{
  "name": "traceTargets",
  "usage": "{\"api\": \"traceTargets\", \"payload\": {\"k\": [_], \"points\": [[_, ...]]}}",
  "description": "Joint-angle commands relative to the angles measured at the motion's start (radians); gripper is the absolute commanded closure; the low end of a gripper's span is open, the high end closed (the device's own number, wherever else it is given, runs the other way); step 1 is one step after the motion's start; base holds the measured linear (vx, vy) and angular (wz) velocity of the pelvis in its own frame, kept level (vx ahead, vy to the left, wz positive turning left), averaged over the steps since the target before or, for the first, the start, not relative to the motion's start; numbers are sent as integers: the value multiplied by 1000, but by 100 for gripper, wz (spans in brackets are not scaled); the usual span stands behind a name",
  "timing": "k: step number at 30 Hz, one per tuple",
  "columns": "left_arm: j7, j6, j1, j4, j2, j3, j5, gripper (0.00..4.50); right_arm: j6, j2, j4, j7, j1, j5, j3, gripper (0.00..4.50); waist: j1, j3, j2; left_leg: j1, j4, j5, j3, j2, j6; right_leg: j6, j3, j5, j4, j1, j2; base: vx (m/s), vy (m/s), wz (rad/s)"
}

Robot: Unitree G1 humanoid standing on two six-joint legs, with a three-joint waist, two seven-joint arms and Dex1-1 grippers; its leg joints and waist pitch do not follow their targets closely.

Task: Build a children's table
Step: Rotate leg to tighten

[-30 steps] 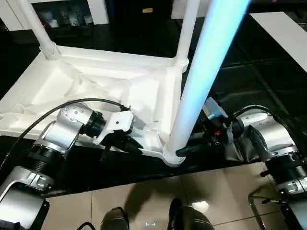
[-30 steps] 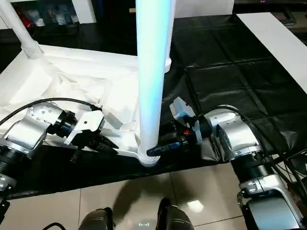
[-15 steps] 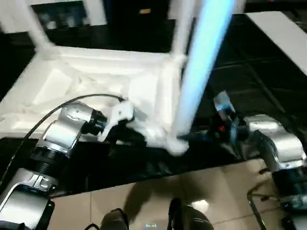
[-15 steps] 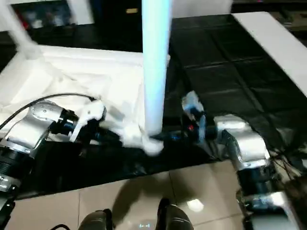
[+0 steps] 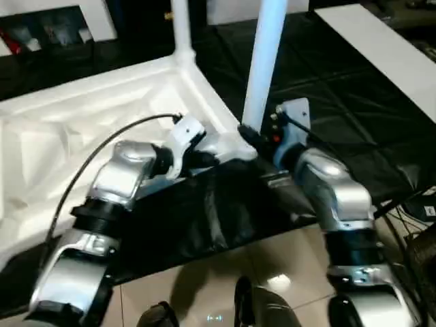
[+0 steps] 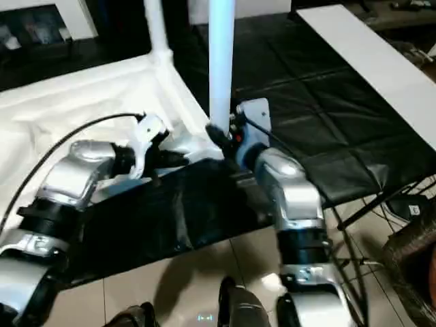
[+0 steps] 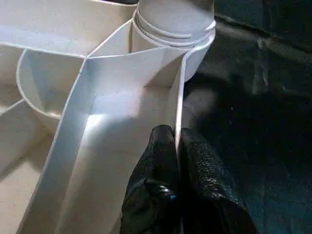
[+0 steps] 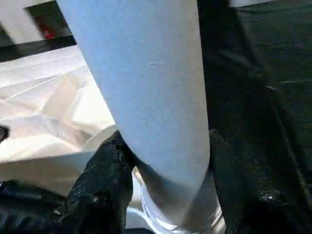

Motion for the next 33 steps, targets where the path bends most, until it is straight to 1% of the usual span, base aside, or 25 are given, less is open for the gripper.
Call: {"api": "traceTargets", "payload": {"k": [1,3,4,5,6,7,8,9,12,13,15,16,17,19,20,21,22,23,25,27,29,30,31,32,33], "points": [[24,-8,-42,-20,-98,-45,-34,450,53,132,10,99,11,66,182,194,10,-74,3,-16,-50,-98,4,-4,130,-52,49,-433,-64,90,-51,0,0,0],[8,-14,-33,-35,-87,-51,-32,450,40,126,-12,109,29,60,193,180,11,-74,7,-13,-49,-113,6,-4,130,-55,50,-443,-67,89,-52,0,0,0],[-5,-18,-24,-44,-77,-57,-32,450,20,116,-23,114,40,51,200,180,12,-76,6,-14,-49,-109,6,-6,130,-56,51,-441,-64,91,-52,0,0,0],[-9,-19,-21,-47,-74,-58,-33,450,11,112,-25,116,43,49,202,159,13,-76,6,-15,-50,-106,6,-4,129,-56,52,-437,-64,91,-54,0,0,0],[-16,-20,-16,-51,-67,-61,-34,450,-5,103,-30,121,50,45,204,159,14,-77,6,-15,-49,-98,6,-3,131,-61,54,-424,-61,91,-55,0,0,0],[-26,-24,-8,-58,-57,-67,-31,450,-17,90,-38,132,58,46,201,143,15,-78,8,-15,-50,-89,5,-1,133,-72,54,-404,-58,91,-55,0,0,0],[-58,-37,10,-72,-30,-82,-25,450,-41,55,-57,174,76,61,185,133,15,-79,8,-15,-50,-88,5,0,137,-77,55,-394,-56,91,-54,0,0,0],[-63,-39,13,-74,-26,-84,-24,450,-45,50,-60,181,79,64,182,129,17,-80,8,-15,-50,-84,5,2,146,-87,57,-370,-52,93,-55,0,0,0],[-124,-87,36,-90,19,-97,-22,450,-55,-34,-77,272,102,79,166,105,17,-80,8,-16,-49,-66,5,3,168,-112,59,-326,-47,94,-53,0,0,0],[-156,-119,45,-93,38,-100,-26,450,-65,-74,-79,322,112,82,165,92,18,-81,10,-16,-48,-66,6,3,169,-116,60,-325,-45,97,-54,0,0,0],[-196,-141,56,-97,61,-101,-32,450,-91,-128,-79,391,124,83,165,86,21,-80,7,-16,-48,-76,8,2,176,-110,61,-337,-48,96,-55,0,0,0],[-219,-160,61,-97,73,-103,-35,450,-110,-158,-79,438,130,88,166,82,22,-82,6,-16,-48,-75,7,4,177,-112,61,-339,-47,96,-56,0,0,0],[-245,-189,67,-96,86,-107,-40,450,-128,-185,-78,485,135,95,165,73,26,-84,5,-14,-48,-81,8,4,176,-109,61,-351,-49,96,-55,0,0,0],[-297,-218,78,-97,110,-115,-51,450,-148,-227,-74,559,139,110,157,49,34,-82,6,-12,-48,-86,9,6,176,-109,63,-369,-50,94,-57,0,0,0],[-301,-220,79,-97,112,-116,-51,450,-149,-230,-73,565,139,111,157,49,39,-81,6,-11,-50,-89,9,8,172,-112,63,-377,-50,92,-58,0,0,0],[-365,-268,91,-97,146,-136,-53,450,-188,-263,-56,618,135,111,154,38,42,-82,6,-10,-50,-87,8,10,164,-116,64,-378,-49,91,-58,0,0,0],[-376,-275,93,-97,151,-139,-53,450,-194,-269,-54,627,135,111,154,28,48,-84,8,-7,-49,-91,6,11,159,-113,63,-382,-48,91,-60,0,0,0],[-403,-296,98,-95,164,-145,-54,450,-211,-284,-44,650,132,113,156,28,51,-83,8,-5,-50,-95,8,12,161,-117,65,-380,-48,88,-60,0,0,0],[-472,-329,106,-92,184,-151,-73,450,-261,-339,-31,760,128,122,182,28,59,-85,8,-4,-50,-90,11,15,163,-129,67,-363,-44,87,-58,0,0,0],[-515,-351,106,-87,194,-156,-84,450,-278,-377,-15,846,122,132,200,28,70,-89,-4,-3,-50,-70,12,20,171,-139,71,-341,-37,88,-58,0,0,0],[-542,-370,104,-83,202,-163,-84,450,-281,-400,-4,907,114,139,211,28,80,-90,-1,-3,-48,-57,13,21,177,-147,72,-328,-33,87,-60,0,0,0],[-560,-388,102,-77,209,-172,-82,450,-287,-414,11,953,107,144,218,28,83,-91,-9,-5,-48,-53,14,21,181,-150,73,-324,-32,89,-60,0,0,0],[-562,-390,101,-76,210,-173,-83,450,-288,-416,14,960,105,145,219,28,86,-91,-7,-6,-47,-56,14,19,183,-151,72,-328,-30,89,-61,0,0,0],[-573,-399,100,-73,214,-179,-83,450,-292,-424,24,985,99,146,225,43,88,-91,-7,-6,-46,-58,15,18,181,-146,72,-342,-33,88,-61,0,0,0],[-588,-406,97,-71,218,-184,-86,450,-296,-436,39,1020,89,147,232,53,90,-90,-10,-7,-47,-59,15,17,176,-140,72,-356,-34,89,-62,0,0,0]]}}
